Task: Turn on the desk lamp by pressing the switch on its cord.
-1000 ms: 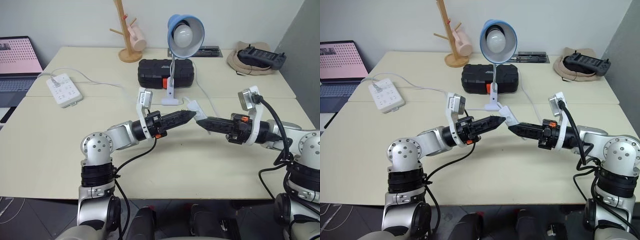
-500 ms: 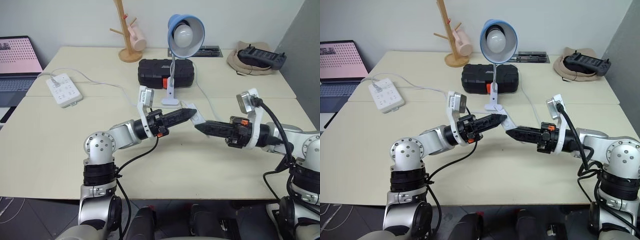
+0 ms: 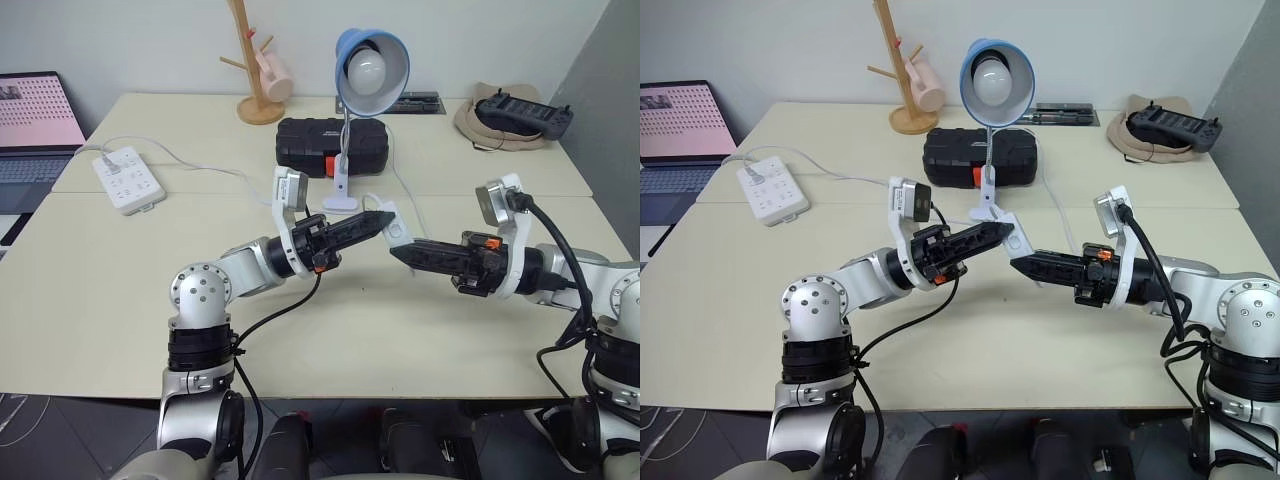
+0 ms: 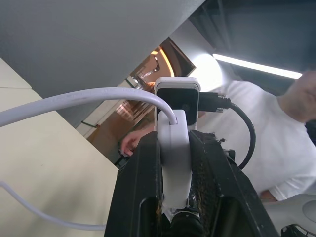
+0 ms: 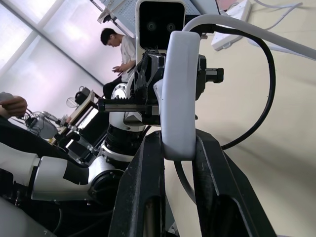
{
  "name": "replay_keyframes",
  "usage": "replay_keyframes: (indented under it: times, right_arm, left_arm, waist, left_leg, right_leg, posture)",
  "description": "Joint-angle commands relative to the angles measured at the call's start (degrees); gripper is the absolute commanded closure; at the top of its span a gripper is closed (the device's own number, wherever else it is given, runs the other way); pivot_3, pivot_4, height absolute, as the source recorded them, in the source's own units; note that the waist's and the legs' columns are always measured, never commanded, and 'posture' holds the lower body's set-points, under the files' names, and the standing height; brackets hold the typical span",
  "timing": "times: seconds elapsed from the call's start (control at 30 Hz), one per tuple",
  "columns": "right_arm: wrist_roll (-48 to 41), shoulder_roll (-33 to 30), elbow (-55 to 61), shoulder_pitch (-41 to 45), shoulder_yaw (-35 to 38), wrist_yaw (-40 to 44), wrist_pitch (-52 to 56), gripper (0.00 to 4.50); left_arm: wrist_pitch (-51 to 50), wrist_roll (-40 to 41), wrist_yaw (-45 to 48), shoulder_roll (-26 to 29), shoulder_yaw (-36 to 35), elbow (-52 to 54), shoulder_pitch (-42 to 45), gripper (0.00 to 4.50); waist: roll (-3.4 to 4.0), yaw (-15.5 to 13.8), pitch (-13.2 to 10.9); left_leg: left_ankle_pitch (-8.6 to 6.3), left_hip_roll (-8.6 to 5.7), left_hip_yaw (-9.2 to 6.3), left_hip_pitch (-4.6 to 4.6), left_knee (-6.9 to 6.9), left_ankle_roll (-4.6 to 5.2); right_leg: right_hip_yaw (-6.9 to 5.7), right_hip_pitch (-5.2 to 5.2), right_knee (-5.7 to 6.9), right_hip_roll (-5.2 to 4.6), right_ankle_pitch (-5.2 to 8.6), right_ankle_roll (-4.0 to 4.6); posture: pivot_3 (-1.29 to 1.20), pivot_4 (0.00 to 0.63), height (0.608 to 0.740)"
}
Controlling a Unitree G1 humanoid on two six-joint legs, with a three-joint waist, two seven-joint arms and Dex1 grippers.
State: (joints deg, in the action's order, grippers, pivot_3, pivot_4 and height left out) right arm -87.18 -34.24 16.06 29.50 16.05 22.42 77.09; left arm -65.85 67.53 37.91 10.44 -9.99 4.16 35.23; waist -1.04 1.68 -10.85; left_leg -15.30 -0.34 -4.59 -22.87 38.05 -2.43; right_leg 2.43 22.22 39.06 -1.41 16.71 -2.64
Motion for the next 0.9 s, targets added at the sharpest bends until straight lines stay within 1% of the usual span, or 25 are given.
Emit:
replay_keyframes:
  times: [0.03, 0.1, 0.2, 0.47, 0.6, 0.9]
  right_arm:
    - [-1.8, -1.5, 1.1, 0.1, -0.2, -0.5, -2.4, 4.10]
    - [-2.0, -2.0, 1.0, 0.1, -0.6, -0.5, -2.8, 4.10]
    - [-2.0, -3.0, 0.2, 0.6, -0.9, 0.1, -3.1, 4.10]
    - [-2.1, -4.5, -0.6, 1.1, -1.7, 0.9, -4.0, 4.10]
    - [-2.8, -4.7, -0.4, 1.3, -2.0, 0.8, -4.1, 4.10]
    - [-5.4, -5.3, 0.5, 1.1, -3.1, 0.4, -5.0, 4.10]
  left_arm:
    - [0.2, 0.2, -1.4, 1.0, 0.2, 1.3, 1.1, 3.15]
    - [-0.1, 1.2, -1.2, 1.2, 0.2, 1.6, 0.9, 2.71]
    - [-1.6, 2.7, -1.2, 2.1, 0.1, 1.5, 0.9, 2.22]
    - [-2.5, 3.5, 1.1, 4.0, 1.5, 2.0, 0.3, 2.22]
    - [-1.5, 2.2, 1.4, 3.8, 2.1, 1.1, 0.4, 2.22]
    - [-0.4, 2.1, 1.7, 3.6, 2.5, 0.2, 1.0, 2.22]
  waist:
    - [0.00, 0.0, 0.0]
    - [0.00, 0.0, 0.0]
    - [0.00, 0.0, 0.0]
    - [0.00, 0.0, 0.0]
    - [0.00, 0.0, 0.0]
    - [-0.01, 0.0, 0.0]
  left_leg:
    - [0.00, 0.00, 0.00, 0.00, 0.00, 0.00]
    - [0.00, 0.00, -0.01, 0.00, 0.00, 0.00]
    - [0.00, 0.01, -0.01, -0.01, -0.01, 0.00]
    - [0.00, 0.01, -0.01, -0.01, -0.02, 0.00]
    - [0.00, 0.01, 0.00, -0.01, -0.03, 0.00]
    - [0.00, 0.01, -0.02, -0.02, -0.03, 0.00]
  right_leg:
    - [0.00, 0.00, 0.00, 0.00, 0.00, 0.00]
    - [0.01, 0.01, 0.00, 0.01, 0.00, 0.00]
    - [0.00, 0.01, -0.02, 0.01, 0.00, 0.00]
    - [0.00, 0.01, -0.03, 0.01, 0.00, 0.00]
    - [0.00, 0.01, -0.04, 0.01, 0.00, 0.00]
    - [0.00, 0.01, -0.05, 0.01, 0.00, 0.00]
  posture:
    - [0.00, 0.150, 0.740]
    - [0.00, 0.150, 0.740]
    - [0.00, 0.150, 0.740]
    - [0.00, 0.150, 0.740]
    - [0.00, 0.150, 0.740]
    - [0.00, 0.150, 0.740]
